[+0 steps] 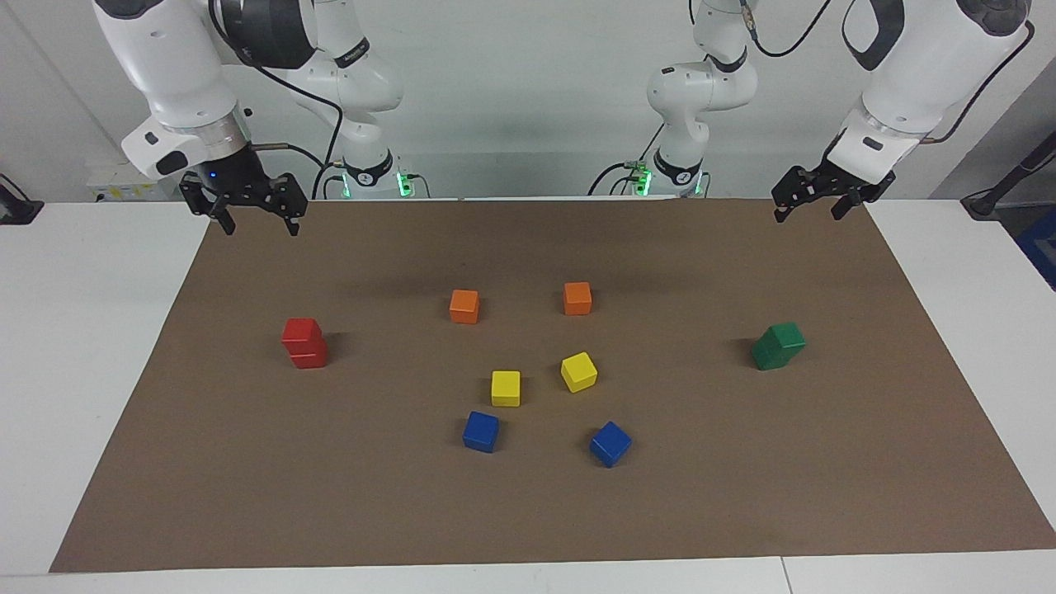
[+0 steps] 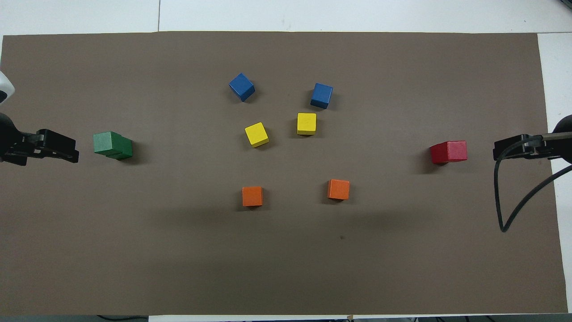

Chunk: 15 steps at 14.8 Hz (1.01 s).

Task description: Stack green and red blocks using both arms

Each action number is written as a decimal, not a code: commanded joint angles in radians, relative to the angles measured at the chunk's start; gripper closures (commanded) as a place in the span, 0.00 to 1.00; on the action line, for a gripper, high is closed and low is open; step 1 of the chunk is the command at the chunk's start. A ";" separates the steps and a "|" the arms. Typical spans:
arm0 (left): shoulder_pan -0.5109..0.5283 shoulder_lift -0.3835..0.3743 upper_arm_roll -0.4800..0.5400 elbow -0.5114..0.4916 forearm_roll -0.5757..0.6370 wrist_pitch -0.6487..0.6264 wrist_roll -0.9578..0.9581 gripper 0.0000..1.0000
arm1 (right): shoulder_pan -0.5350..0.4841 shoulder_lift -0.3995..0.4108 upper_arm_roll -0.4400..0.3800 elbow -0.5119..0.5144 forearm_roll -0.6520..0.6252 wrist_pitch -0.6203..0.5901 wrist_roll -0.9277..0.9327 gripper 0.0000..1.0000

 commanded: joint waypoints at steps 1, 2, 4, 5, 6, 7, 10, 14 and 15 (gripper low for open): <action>-0.004 -0.034 0.011 -0.041 -0.007 0.022 -0.002 0.00 | 0.010 -0.009 -0.029 0.002 0.027 -0.026 -0.014 0.00; -0.002 -0.034 0.011 -0.041 -0.007 0.022 -0.002 0.00 | 0.022 -0.011 -0.052 0.001 0.030 -0.024 -0.014 0.00; 0.001 -0.034 0.011 -0.041 -0.007 0.022 -0.002 0.00 | 0.016 -0.014 -0.062 -0.003 0.030 -0.038 -0.014 0.00; 0.003 -0.034 0.011 -0.041 -0.007 0.022 -0.002 0.00 | 0.013 -0.020 -0.062 -0.003 0.030 -0.047 -0.014 0.00; 0.003 -0.034 0.011 -0.041 -0.007 0.022 -0.002 0.00 | 0.013 -0.025 -0.062 -0.007 0.030 -0.049 -0.012 0.00; 0.001 -0.034 0.011 -0.041 -0.007 0.022 -0.002 0.00 | 0.012 -0.026 -0.062 -0.010 0.030 -0.058 -0.009 0.00; 0.003 -0.034 0.011 -0.041 -0.007 0.022 -0.002 0.00 | 0.012 -0.029 -0.062 -0.009 0.030 -0.098 -0.006 0.00; 0.003 -0.034 0.011 -0.041 -0.007 0.022 -0.002 0.00 | 0.012 -0.031 -0.062 -0.009 0.030 -0.095 0.000 0.00; 0.003 -0.034 0.011 -0.041 -0.007 0.022 -0.002 0.00 | 0.012 -0.031 -0.062 -0.009 0.030 -0.090 0.000 0.00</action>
